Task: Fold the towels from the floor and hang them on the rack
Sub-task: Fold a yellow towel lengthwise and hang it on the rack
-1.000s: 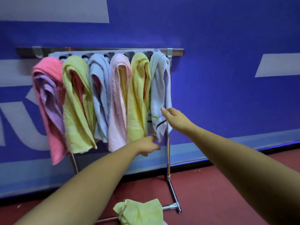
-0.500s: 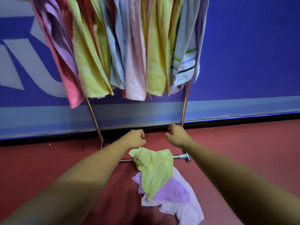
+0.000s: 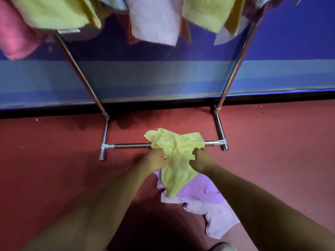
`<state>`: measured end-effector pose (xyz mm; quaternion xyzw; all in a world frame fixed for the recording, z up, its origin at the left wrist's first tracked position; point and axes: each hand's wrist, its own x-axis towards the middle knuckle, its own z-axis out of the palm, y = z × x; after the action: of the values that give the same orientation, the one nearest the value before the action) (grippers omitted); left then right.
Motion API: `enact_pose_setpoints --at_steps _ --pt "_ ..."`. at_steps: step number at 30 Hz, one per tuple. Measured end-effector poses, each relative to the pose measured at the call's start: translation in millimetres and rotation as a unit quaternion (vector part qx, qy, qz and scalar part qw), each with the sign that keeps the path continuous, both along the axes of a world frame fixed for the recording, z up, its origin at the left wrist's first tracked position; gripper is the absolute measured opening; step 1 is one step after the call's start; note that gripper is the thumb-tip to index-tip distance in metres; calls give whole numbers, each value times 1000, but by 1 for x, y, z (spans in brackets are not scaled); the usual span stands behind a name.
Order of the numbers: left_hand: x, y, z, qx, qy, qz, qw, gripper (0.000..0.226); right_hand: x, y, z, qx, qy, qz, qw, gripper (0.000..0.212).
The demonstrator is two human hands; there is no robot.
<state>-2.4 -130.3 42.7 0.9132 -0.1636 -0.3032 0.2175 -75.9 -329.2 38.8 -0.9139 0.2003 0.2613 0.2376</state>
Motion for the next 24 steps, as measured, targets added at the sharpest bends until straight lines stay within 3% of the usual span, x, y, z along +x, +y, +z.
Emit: enact_pose_setpoints --at_steps 2,7,8,10,13,17,21,24 --pt "-5 -4 -29 5 23 -5 1000 7 1 2 -25 -8 20 7 1000 46" --pt "-31 -15 -100 39 88 -7 995 56 -11 7 -89 -15 91 71 993 58" --pt "-37 -17 -115 30 111 -2 993 63 -14 7 -100 -31 65 90 993 52" --pt "-49 -17 -139 28 123 -8 992 70 -21 11 -125 -16 104 87 991 20" --pt "-60 -11 -163 25 51 -24 998 39 -30 17 -133 -90 56 99 989 25" --pt "-49 -4 -152 -72 41 64 995 11 -26 18 -122 -84 9 57 995 11" --pt "-10 -1 -98 -180 70 126 973 17 0 14 -80 51 -22 -28 998 19" --pt "17 2 -43 -248 74 169 951 19 21 9 -17 150 -102 -75 980 23"
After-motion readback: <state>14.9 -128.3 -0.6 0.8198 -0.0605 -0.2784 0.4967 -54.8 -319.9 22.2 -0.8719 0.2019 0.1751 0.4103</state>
